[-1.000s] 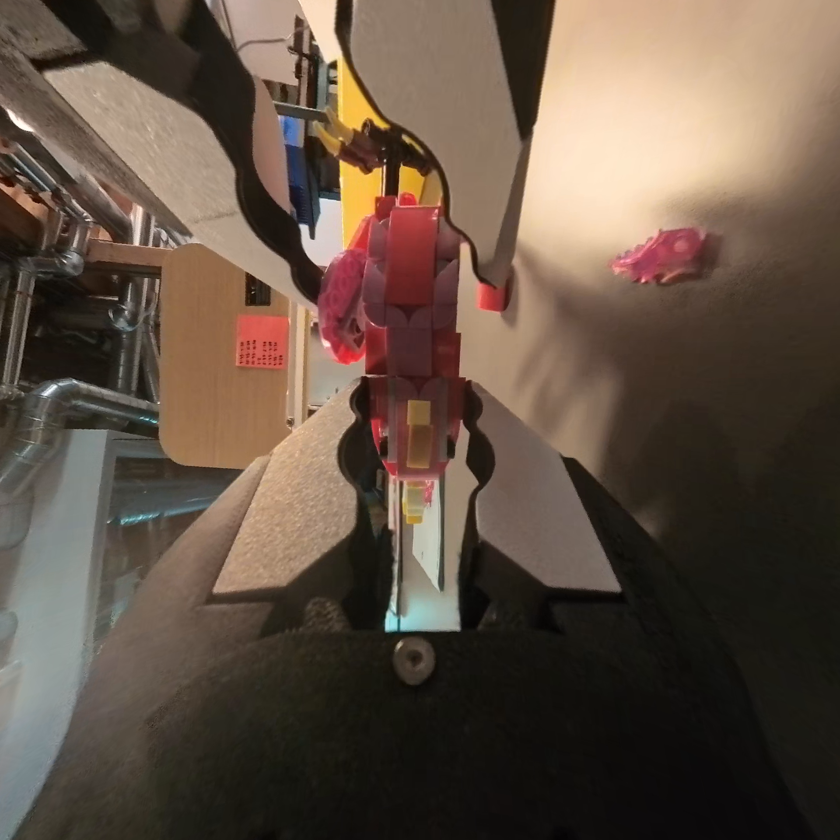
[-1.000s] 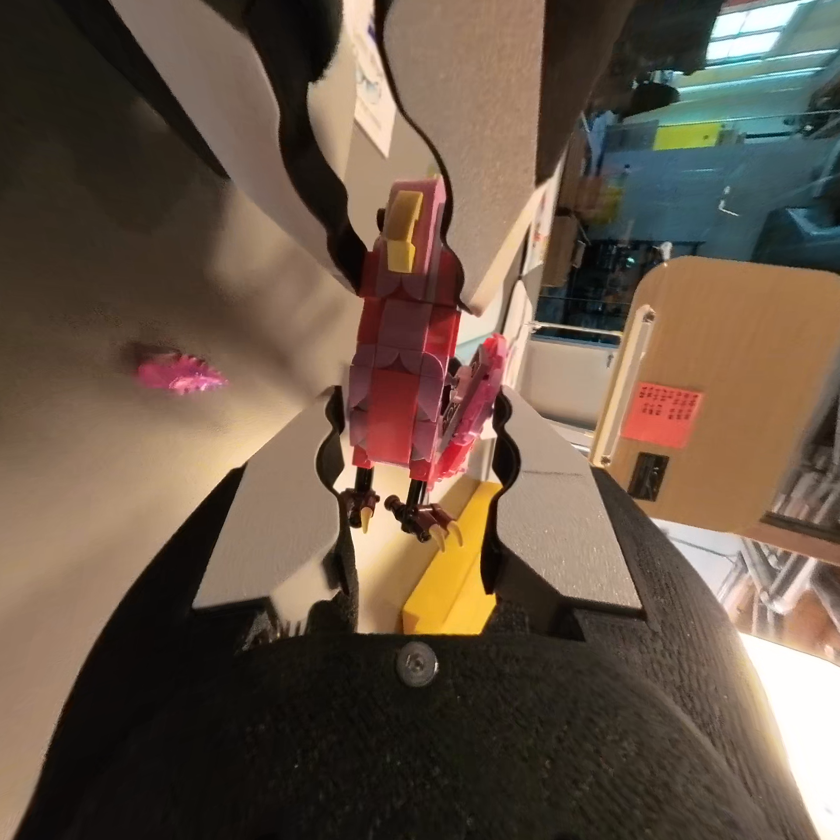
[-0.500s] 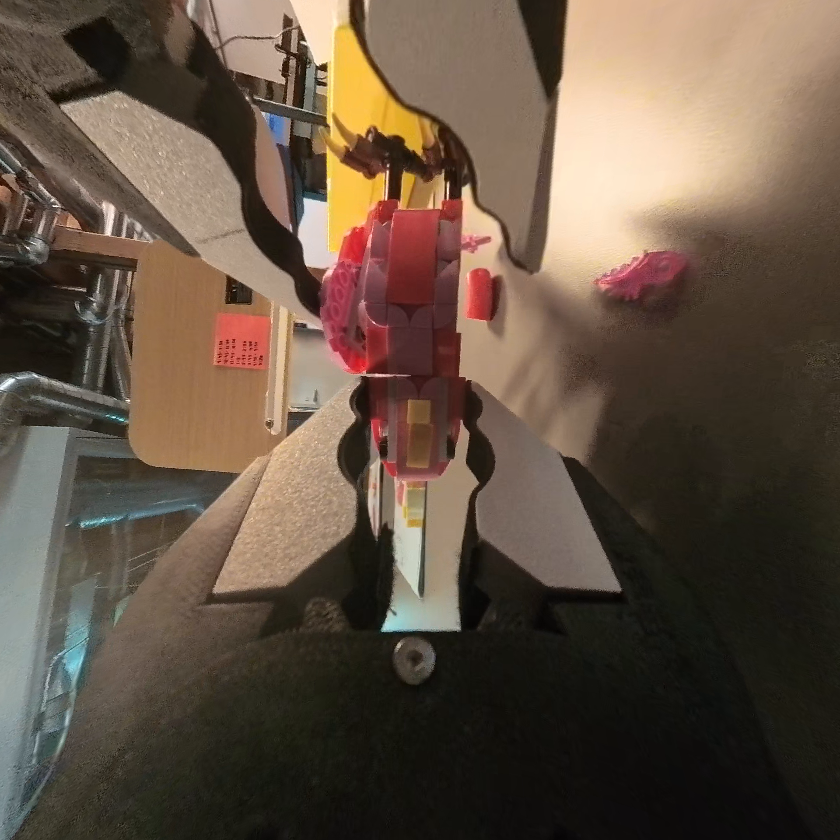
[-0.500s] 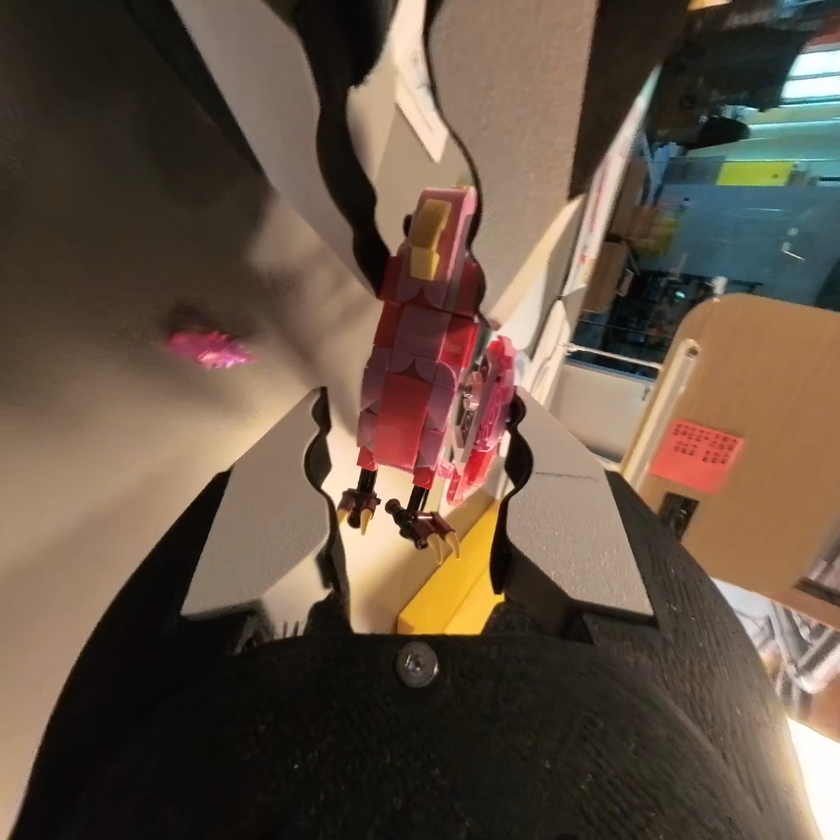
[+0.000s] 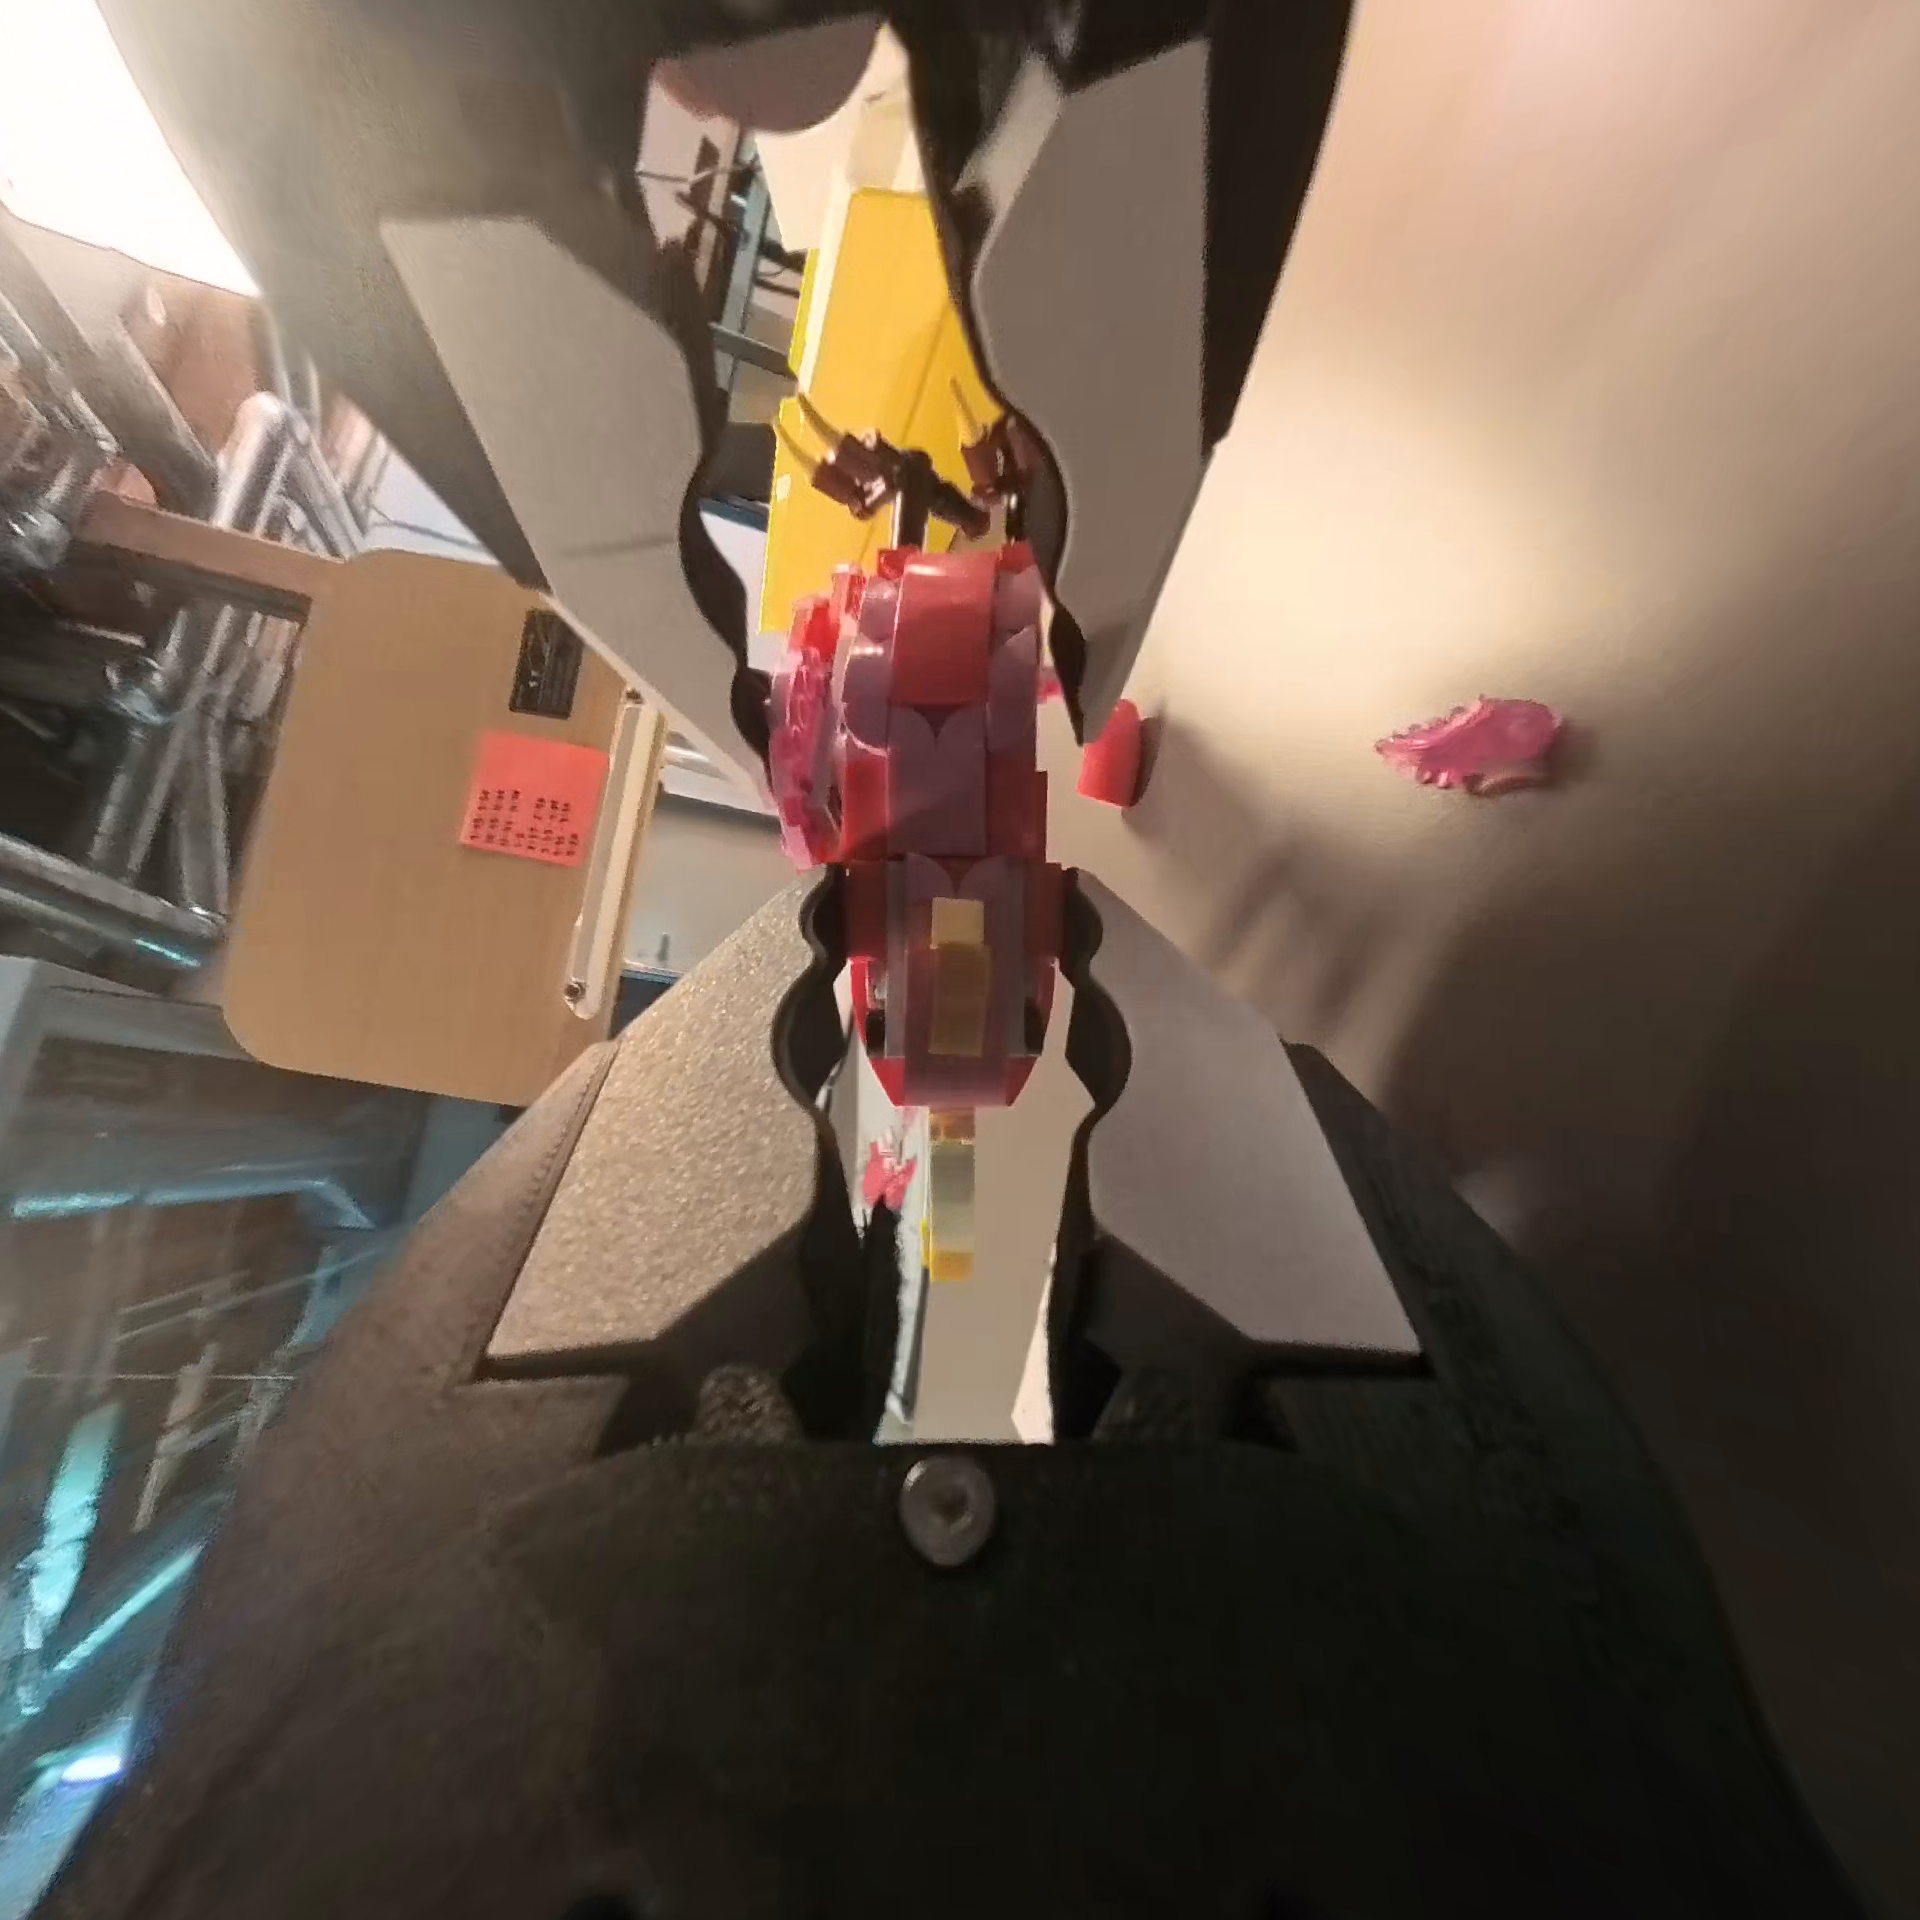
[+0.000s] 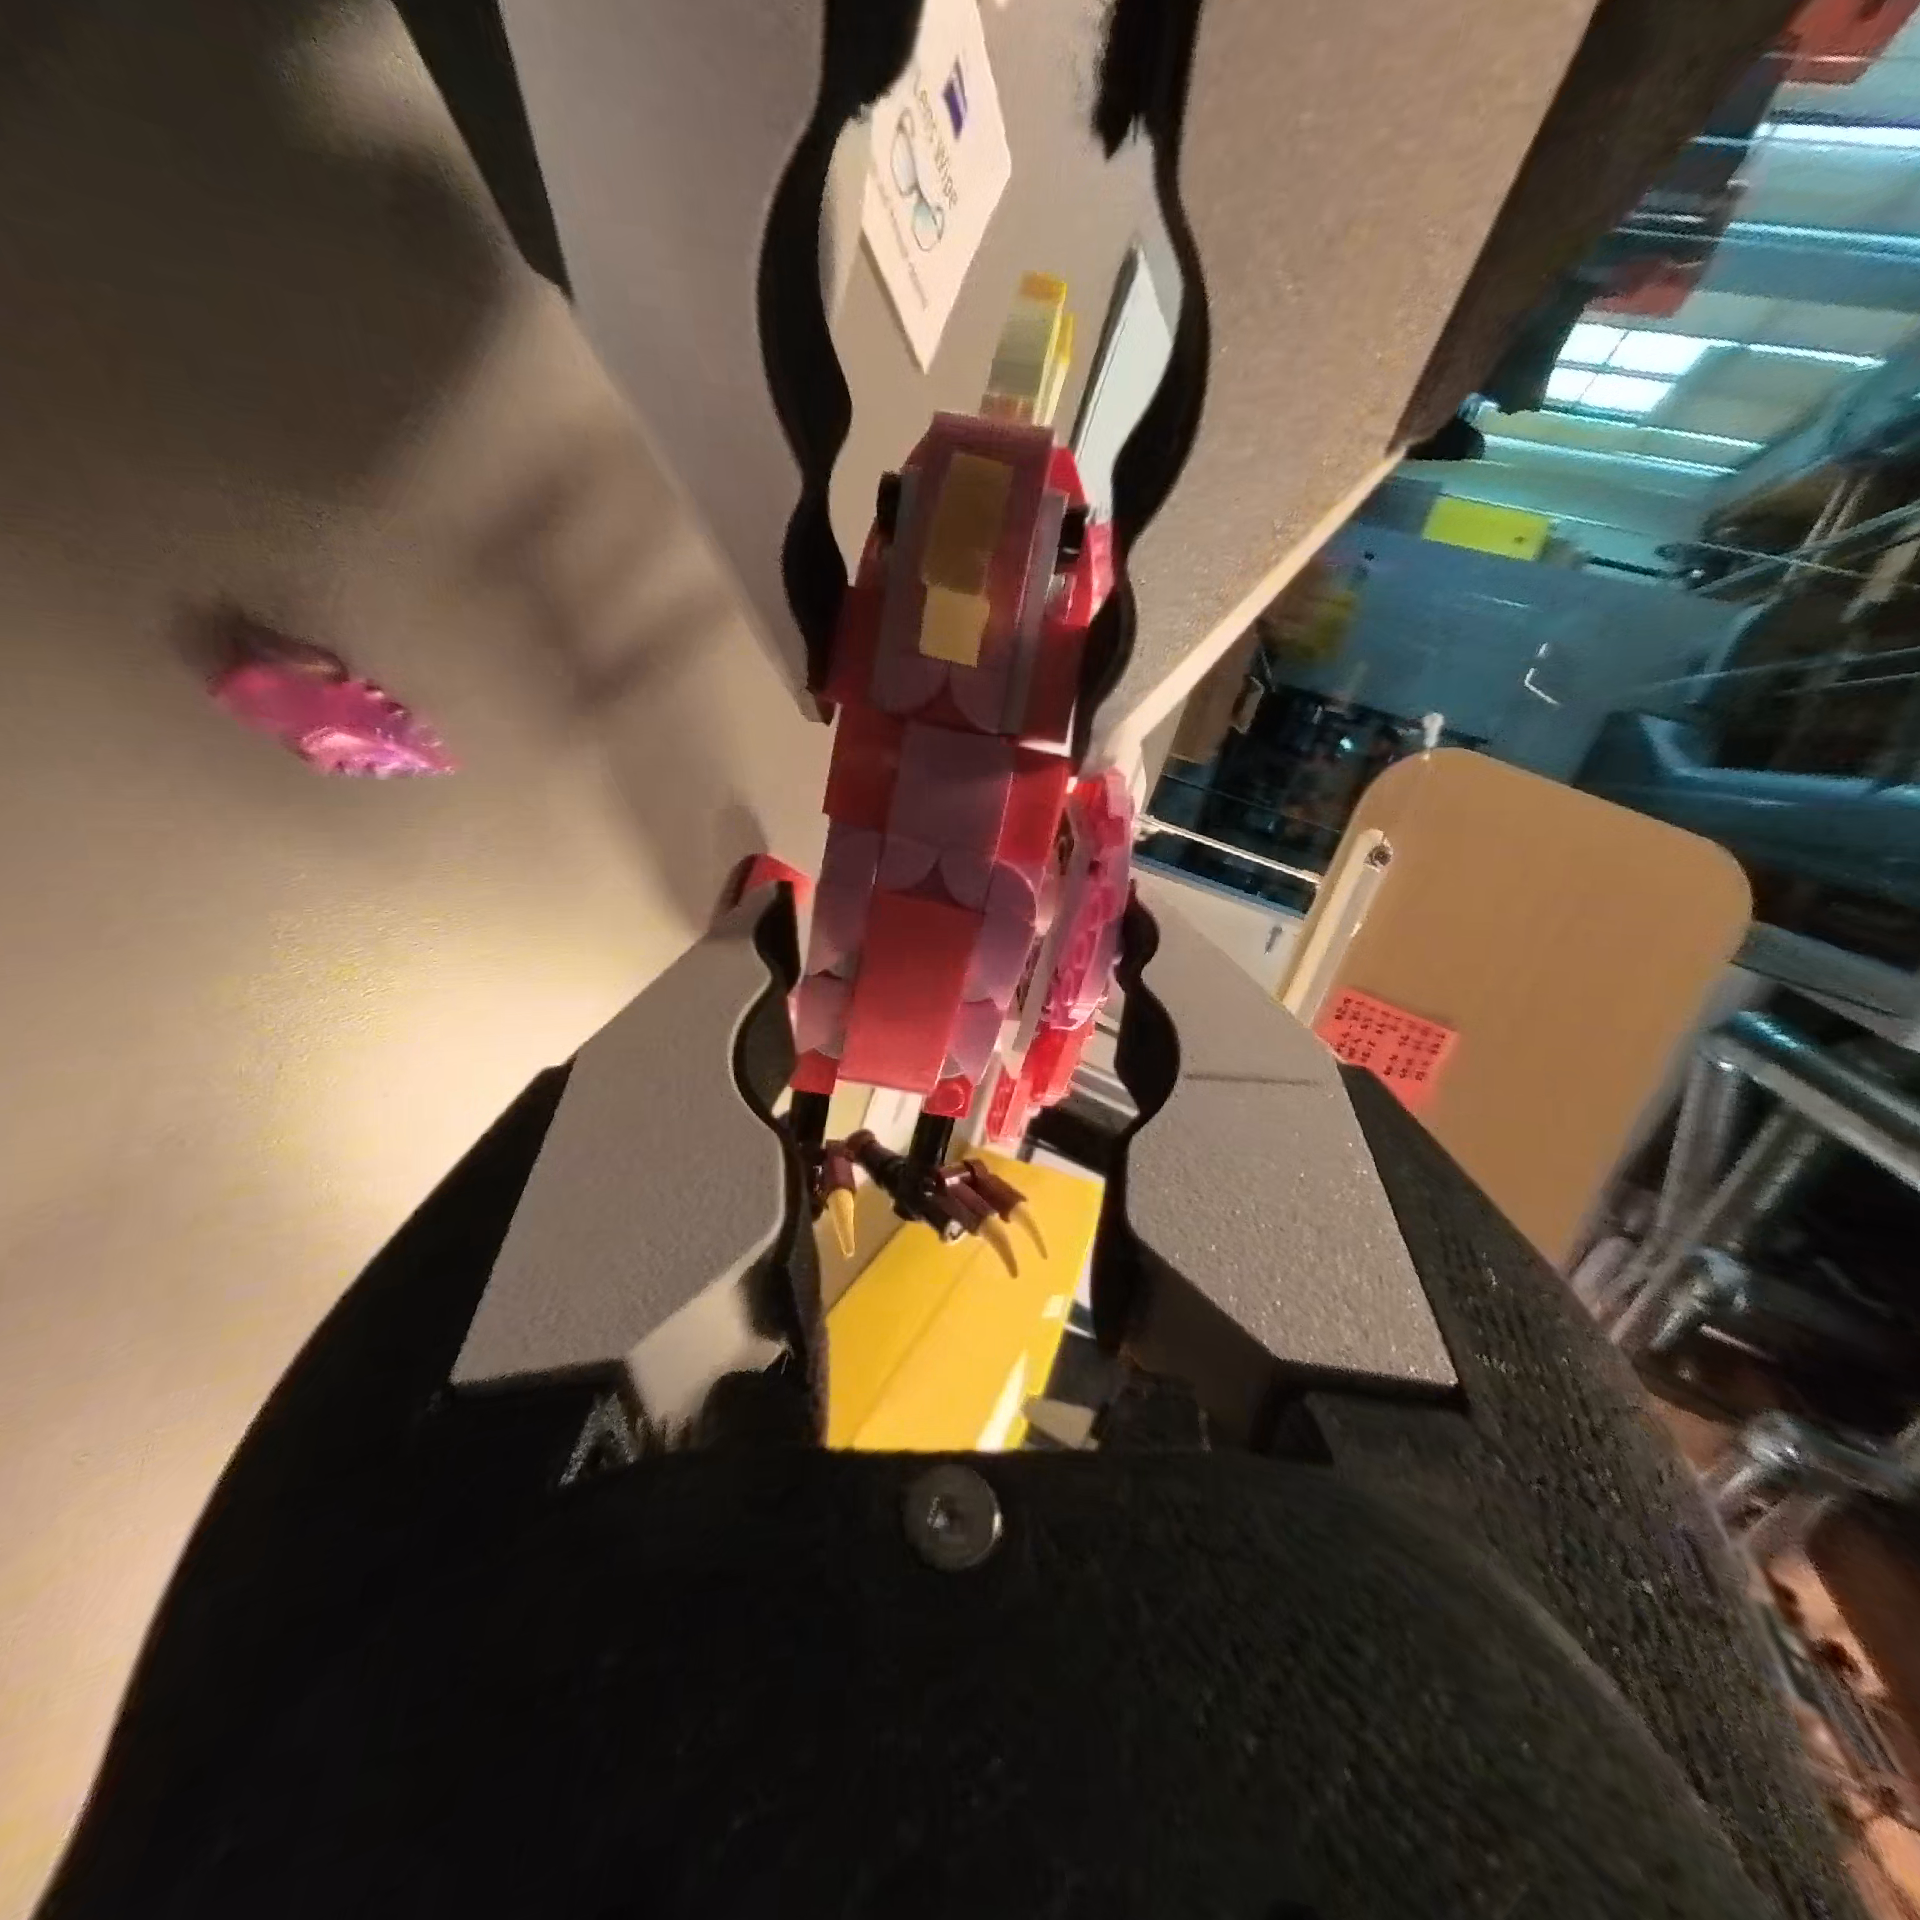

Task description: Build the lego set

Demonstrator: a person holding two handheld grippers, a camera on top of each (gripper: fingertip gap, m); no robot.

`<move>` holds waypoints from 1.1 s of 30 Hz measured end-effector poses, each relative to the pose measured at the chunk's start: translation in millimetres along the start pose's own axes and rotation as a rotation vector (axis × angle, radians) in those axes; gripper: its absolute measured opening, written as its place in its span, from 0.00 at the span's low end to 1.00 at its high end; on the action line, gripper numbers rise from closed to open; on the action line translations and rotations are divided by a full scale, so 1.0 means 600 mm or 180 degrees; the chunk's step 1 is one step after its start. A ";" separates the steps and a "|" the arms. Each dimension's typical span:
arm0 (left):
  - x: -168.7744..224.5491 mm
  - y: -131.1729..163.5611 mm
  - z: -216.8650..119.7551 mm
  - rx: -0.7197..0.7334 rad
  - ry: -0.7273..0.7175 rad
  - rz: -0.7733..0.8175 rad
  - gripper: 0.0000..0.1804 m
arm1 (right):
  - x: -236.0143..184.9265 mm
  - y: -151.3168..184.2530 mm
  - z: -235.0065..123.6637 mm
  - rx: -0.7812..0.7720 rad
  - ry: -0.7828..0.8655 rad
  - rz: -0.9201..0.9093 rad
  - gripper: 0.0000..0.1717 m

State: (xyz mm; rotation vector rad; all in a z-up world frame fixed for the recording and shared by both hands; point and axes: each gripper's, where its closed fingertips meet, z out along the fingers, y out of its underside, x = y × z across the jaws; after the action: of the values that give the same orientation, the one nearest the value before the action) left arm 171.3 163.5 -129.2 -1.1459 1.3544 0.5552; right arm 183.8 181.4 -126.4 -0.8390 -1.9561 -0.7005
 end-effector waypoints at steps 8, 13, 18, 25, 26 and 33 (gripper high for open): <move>-0.008 -0.010 -0.006 0.0102 -0.0119 0.0123 0.22 | 0.008 -0.008 0.006 0.0134 0.0083 0.0030 0.36; -0.009 -0.013 -0.009 0.0139 -0.0134 0.0161 0.22 | 0.015 -0.010 0.008 0.0177 0.0300 -0.0059 0.33; -0.014 -0.013 -0.011 0.0167 -0.0140 0.0103 0.22 | 0.020 -0.012 0.002 0.0301 0.0321 0.0082 0.30; -0.007 -0.023 -0.013 0.0232 -0.0171 0.0340 0.22 | 0.010 -0.010 0.006 0.0335 0.0134 0.0222 0.34; -0.005 -0.025 -0.013 0.0237 -0.0169 0.0370 0.22 | 0.008 -0.009 0.007 0.0329 0.0119 0.0224 0.34; -0.003 -0.033 -0.017 0.0305 -0.0237 0.0547 0.22 | 0.006 -0.010 0.005 0.0368 0.0170 0.0215 0.34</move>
State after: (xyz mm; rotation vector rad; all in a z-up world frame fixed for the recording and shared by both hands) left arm 183.3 147.5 -119.6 -0.9282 1.4076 0.6434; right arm 176.3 181.1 -125.4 -0.8039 -1.8925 -0.5591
